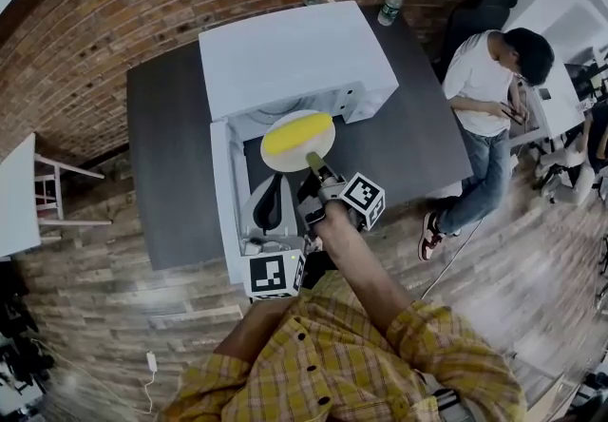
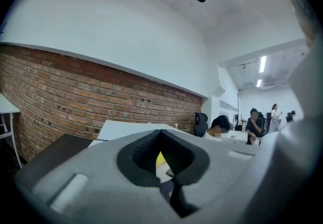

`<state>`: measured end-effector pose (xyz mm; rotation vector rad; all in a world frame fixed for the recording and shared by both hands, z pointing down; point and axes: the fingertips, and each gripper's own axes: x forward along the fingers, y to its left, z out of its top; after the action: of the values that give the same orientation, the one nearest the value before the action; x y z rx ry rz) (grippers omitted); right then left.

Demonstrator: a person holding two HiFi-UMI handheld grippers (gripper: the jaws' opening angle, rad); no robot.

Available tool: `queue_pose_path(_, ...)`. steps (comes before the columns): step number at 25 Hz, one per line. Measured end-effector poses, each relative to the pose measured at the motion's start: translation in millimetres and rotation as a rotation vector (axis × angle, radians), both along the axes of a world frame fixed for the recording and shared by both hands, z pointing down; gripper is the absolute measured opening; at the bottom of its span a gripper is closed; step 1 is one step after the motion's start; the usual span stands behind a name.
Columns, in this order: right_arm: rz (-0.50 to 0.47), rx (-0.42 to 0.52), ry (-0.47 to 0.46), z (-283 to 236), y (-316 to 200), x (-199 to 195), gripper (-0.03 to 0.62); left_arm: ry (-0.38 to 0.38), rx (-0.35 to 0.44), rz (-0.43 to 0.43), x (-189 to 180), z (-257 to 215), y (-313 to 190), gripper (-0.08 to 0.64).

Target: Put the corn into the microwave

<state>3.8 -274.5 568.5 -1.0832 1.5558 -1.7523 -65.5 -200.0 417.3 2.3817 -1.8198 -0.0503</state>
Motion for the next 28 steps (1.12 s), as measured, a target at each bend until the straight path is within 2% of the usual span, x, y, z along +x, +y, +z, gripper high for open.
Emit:
queue_pose_path(7, -0.020, -0.007, 0.010, 29, -27, 1, 0.025, -0.036, -0.048, -0.003, 12, 17, -16, -0.003)
queue_pose_path(14, -0.033, -0.037, 0.022, 65, -46, 2, 0.028, -0.037, -0.072, -0.008, 15, 32, -26, -0.003)
queue_pose_path(24, -0.055, -0.080, 0.025, 94, -67, -2, 0.031, -0.034, -0.075, -0.033, 19, 38, -43, -0.003)
queue_pose_path(28, -0.050, -0.101, 0.031, 107, -77, -4, 0.031, -0.060, -0.115, -0.023, 18, 50, -47, -0.003)
